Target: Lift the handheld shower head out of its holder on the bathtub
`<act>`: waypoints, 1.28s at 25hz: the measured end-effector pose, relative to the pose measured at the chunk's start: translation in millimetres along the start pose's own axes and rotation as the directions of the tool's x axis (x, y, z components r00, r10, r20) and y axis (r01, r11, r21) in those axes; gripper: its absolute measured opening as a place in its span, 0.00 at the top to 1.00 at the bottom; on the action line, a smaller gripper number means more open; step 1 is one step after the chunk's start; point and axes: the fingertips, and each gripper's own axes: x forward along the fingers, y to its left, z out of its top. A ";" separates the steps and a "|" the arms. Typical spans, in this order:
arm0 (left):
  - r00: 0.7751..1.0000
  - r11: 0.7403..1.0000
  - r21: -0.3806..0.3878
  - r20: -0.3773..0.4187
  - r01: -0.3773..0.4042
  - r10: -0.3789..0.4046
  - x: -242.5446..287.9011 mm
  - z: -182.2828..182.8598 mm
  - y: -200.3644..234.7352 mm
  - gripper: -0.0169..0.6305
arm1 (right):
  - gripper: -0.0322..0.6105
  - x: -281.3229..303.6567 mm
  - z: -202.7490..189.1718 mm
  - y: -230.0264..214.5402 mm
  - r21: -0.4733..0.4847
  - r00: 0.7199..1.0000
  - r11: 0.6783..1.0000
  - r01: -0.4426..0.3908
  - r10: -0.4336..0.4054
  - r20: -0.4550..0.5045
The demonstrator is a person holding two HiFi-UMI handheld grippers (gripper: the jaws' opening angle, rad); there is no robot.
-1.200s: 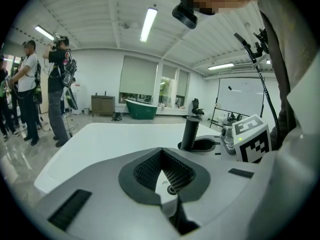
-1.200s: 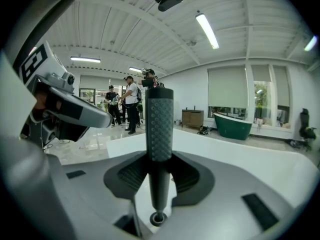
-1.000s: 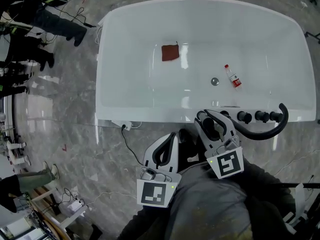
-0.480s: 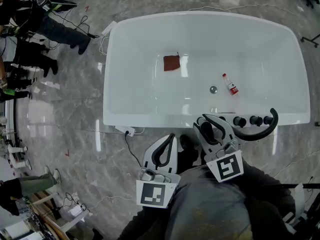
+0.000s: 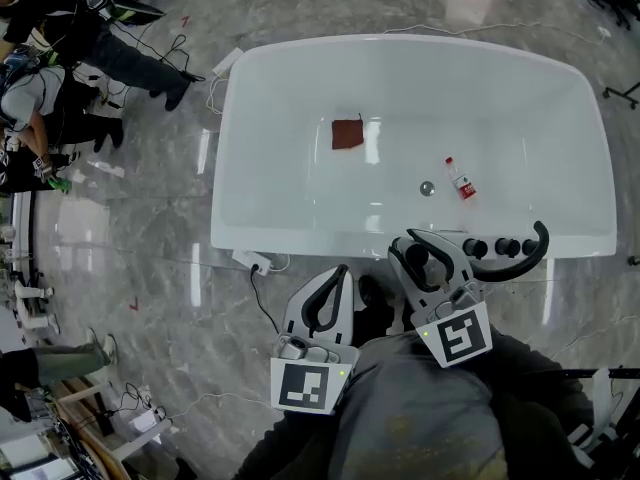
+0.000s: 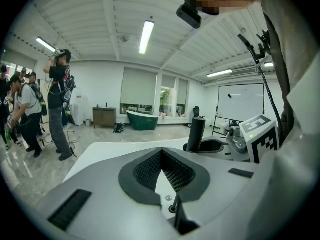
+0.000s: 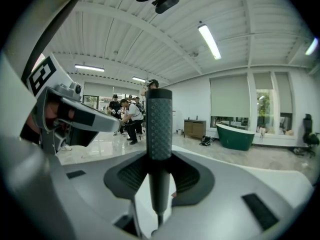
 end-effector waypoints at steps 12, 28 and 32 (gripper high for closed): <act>0.995 0.999 0.036 0.089 -0.038 0.035 -14.0 47.6 5.8 0.97 | 0.73 -14.0 65.3 2.2 -0.023 0.993 0.999 -0.035 0.037 0.108; 0.980 0.994 0.095 0.195 -0.057 0.038 -12.0 86.5 3.8 0.97 | 0.73 -20.7 104.7 -8.5 -0.051 0.979 0.998 -0.042 0.052 0.197; 0.976 0.994 0.094 0.217 -0.050 0.029 -14.2 96.3 1.1 0.97 | 0.73 -29.7 133.9 -13.0 -0.031 0.971 0.999 -0.044 0.050 0.235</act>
